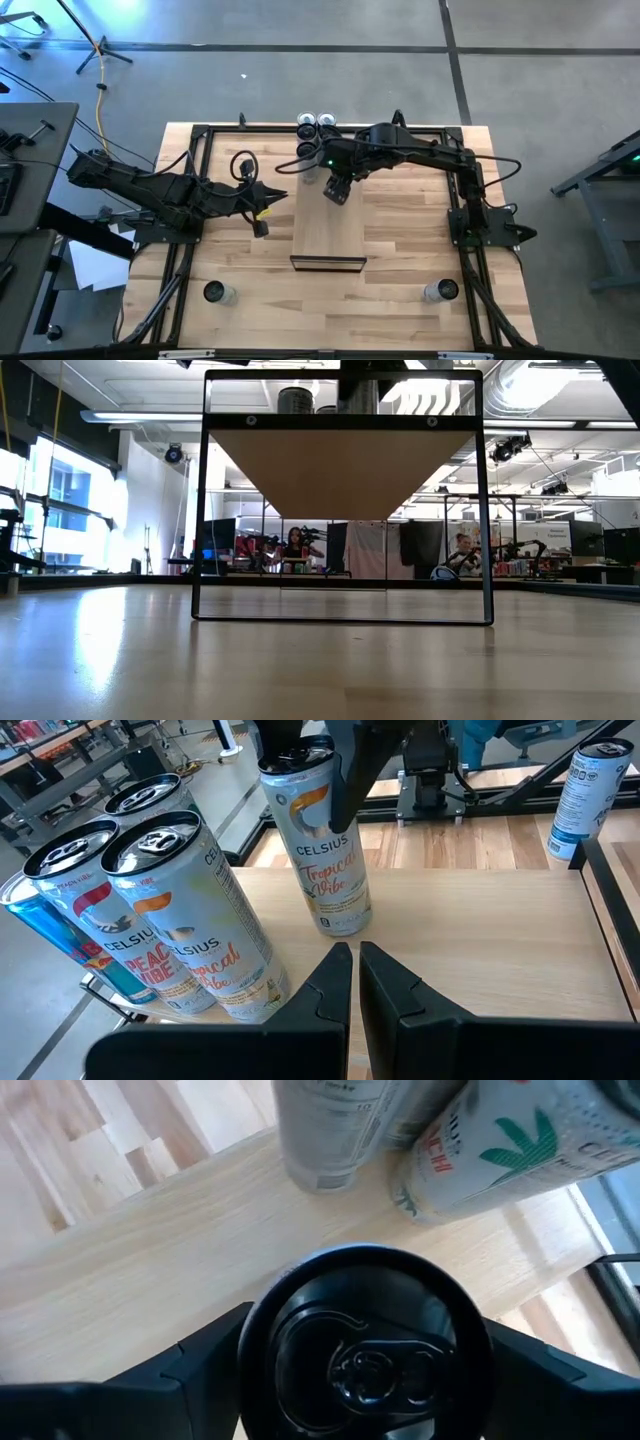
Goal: Place canned beverage on shelf
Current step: Put the white yellow soda can on the shelf aligned with the other white yellow soda can
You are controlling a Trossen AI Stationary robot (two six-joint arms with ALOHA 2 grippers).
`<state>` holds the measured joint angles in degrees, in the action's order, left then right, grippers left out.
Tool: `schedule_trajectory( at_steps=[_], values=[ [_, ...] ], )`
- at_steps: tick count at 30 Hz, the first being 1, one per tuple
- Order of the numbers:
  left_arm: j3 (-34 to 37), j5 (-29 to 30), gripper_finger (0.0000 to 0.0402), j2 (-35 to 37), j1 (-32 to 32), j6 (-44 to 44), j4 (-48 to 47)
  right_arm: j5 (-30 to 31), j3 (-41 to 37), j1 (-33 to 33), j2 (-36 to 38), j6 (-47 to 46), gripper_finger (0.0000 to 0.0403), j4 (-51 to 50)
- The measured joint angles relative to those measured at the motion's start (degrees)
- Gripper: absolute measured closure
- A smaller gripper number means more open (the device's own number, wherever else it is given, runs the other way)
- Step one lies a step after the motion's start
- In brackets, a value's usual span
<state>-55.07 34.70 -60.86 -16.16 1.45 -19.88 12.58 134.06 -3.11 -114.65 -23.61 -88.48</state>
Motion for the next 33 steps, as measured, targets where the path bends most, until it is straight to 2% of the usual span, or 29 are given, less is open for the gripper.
schedule_trajectory(
  at_steps=[7,22,33],
  values=[
    [0.00,0.02,0.0402,0.00,0.02,0.49,0.00,2.26,0.00,0.00,0.00,1.65,0.0098,-0.11],
    [0.00,0.35,0.0402,0.00,0.02,1.46,0.00,0.45,0.00,0.00,0.00,10.03,0.0013,-0.80],
    [0.00,0.49,0.0402,0.00,0.02,1.53,0.00,1.31,0.00,0.00,0.00,18.64,0.0004,-1.51]
  ],
)
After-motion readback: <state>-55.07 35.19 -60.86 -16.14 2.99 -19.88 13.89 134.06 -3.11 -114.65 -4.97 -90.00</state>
